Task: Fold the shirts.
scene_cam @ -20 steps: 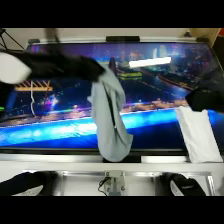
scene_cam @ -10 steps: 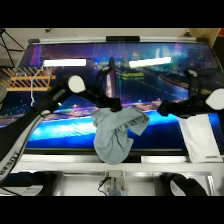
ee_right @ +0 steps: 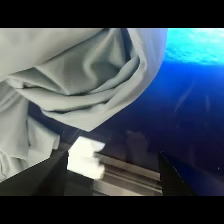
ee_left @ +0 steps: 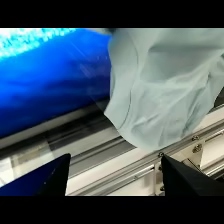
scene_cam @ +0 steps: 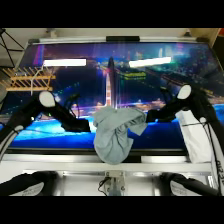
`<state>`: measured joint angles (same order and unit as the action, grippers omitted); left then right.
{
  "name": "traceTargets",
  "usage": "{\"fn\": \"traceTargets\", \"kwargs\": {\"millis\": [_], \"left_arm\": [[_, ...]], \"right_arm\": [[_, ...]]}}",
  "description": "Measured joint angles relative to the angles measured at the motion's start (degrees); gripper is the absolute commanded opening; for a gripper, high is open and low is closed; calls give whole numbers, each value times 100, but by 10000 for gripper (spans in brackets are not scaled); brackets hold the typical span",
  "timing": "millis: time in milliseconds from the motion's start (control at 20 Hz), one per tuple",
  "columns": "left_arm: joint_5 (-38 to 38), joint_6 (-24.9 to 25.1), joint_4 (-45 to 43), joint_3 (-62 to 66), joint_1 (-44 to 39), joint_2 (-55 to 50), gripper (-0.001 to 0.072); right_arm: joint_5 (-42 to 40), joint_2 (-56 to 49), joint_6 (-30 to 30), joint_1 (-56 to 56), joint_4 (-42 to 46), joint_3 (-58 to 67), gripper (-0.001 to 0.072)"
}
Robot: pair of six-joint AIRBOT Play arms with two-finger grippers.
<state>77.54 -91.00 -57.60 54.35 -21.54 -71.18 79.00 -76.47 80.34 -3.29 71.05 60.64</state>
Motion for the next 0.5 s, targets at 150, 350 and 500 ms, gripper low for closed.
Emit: {"fn": "traceTargets", "kwargs": {"millis": [150, 350, 500], "left_arm": [[-767, -31, 627, -981, -516, 170, 671], [-1775, -164, 1049, -1495, -1172, 79, 671], [-2225, -275, 1178, -1613, -1390, -127, 434]], "right_arm": [[-57, -330, -46, 0, -70, 0, 671], [-315, -638, 42, 0, -195, -4, 671], [-535, -850, 131, -92, -352, -4, 666]]}}
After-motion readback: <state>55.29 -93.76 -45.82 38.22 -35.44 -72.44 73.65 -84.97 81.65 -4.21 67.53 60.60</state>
